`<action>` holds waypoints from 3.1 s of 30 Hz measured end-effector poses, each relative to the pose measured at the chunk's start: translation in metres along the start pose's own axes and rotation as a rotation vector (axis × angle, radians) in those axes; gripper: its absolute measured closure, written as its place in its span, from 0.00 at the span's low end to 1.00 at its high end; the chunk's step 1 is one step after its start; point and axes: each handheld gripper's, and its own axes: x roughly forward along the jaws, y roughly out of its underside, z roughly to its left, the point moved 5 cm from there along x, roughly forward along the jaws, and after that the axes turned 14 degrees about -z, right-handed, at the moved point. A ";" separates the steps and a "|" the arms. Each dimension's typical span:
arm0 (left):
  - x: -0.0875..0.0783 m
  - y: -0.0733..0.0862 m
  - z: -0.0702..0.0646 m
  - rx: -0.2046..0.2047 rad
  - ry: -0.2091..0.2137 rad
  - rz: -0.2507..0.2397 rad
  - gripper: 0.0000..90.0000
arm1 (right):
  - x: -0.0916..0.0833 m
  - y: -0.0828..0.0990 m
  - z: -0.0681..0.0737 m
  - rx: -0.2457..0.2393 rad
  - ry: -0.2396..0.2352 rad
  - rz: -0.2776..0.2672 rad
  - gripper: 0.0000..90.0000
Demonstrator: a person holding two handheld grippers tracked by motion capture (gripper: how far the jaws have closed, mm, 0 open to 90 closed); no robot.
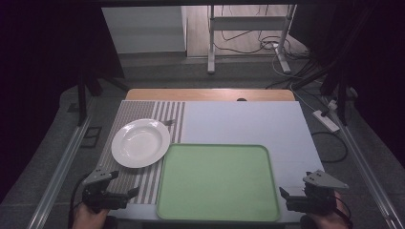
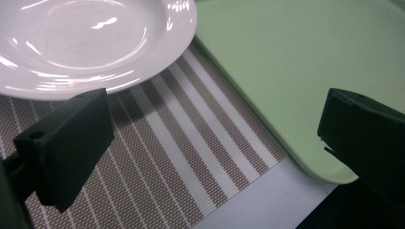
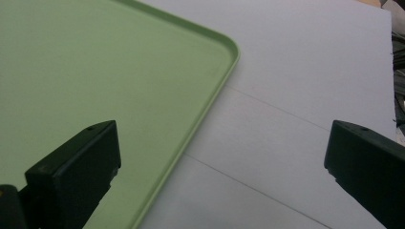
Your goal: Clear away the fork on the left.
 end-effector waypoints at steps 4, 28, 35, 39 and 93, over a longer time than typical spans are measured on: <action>0.004 -0.004 0.000 0.012 0.016 -0.005 0.00 | 0.004 -0.001 0.002 -0.004 -0.007 0.004 0.00; 0.040 -0.020 0.016 0.014 0.047 0.027 0.00 | 0.005 -0.003 0.004 -0.008 -0.025 -0.017 0.00; 0.061 -0.030 0.025 0.029 0.056 0.067 0.00 | 0.005 -0.002 0.004 -0.014 -0.018 -0.024 0.00; 0.074 -0.035 0.030 0.028 0.064 0.088 0.00 | 0.005 -0.002 0.004 -0.012 -0.019 -0.023 0.00; 0.206 -0.100 0.072 0.131 0.026 0.200 0.06 | 0.006 -0.001 0.006 -0.029 -0.029 0.002 0.00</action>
